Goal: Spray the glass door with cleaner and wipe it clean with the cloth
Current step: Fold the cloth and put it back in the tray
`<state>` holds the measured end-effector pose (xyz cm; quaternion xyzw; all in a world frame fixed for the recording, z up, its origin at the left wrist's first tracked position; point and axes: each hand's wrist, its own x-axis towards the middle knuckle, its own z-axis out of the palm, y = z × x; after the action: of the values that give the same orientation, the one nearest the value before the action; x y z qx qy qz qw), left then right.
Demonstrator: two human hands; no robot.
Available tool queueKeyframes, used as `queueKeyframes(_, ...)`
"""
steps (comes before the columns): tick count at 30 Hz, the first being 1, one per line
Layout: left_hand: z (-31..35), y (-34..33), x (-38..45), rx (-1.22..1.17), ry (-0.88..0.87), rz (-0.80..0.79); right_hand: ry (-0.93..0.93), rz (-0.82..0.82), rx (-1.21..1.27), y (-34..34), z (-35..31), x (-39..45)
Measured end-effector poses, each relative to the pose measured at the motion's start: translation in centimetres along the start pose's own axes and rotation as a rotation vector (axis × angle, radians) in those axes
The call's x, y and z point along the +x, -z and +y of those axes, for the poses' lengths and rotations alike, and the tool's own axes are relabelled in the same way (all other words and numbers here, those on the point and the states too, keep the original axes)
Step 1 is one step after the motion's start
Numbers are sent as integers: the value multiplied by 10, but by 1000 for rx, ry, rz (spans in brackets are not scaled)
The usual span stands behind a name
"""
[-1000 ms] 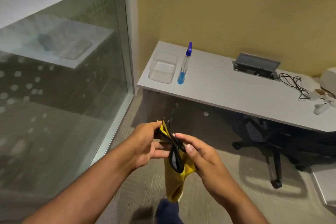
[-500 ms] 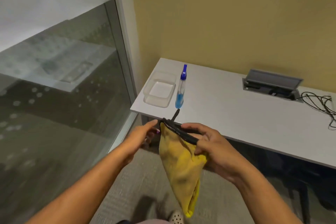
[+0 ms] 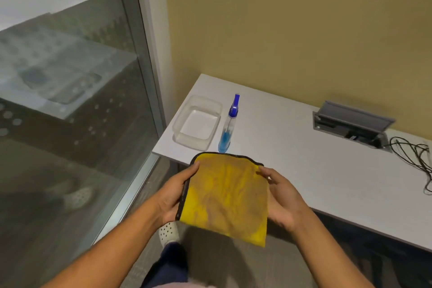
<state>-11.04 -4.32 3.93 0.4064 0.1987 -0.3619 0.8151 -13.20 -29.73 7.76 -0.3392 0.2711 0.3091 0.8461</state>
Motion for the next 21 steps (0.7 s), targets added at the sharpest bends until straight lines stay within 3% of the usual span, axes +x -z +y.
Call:
queueKeyframes(2, 14, 6, 13, -45, 9, -14, 52, -21, -24, -11, -18, 11)
queueKeyframes(5, 51, 12, 24, -62, 17, -197, 147, -56, -69, -27, -53, 28)
queueKeyframes(9, 106, 23, 48, -72, 55, -309, 136, -33, -55, -58, -80, 64)
queueKeyframes(18, 184, 48, 91, -163, 57, -292, 227, 209, -209, -115, -113, 125)
queueKeyframes(21, 193, 33, 95, -163, -48, -226, 344, 275, -272, -150, -108, 140)
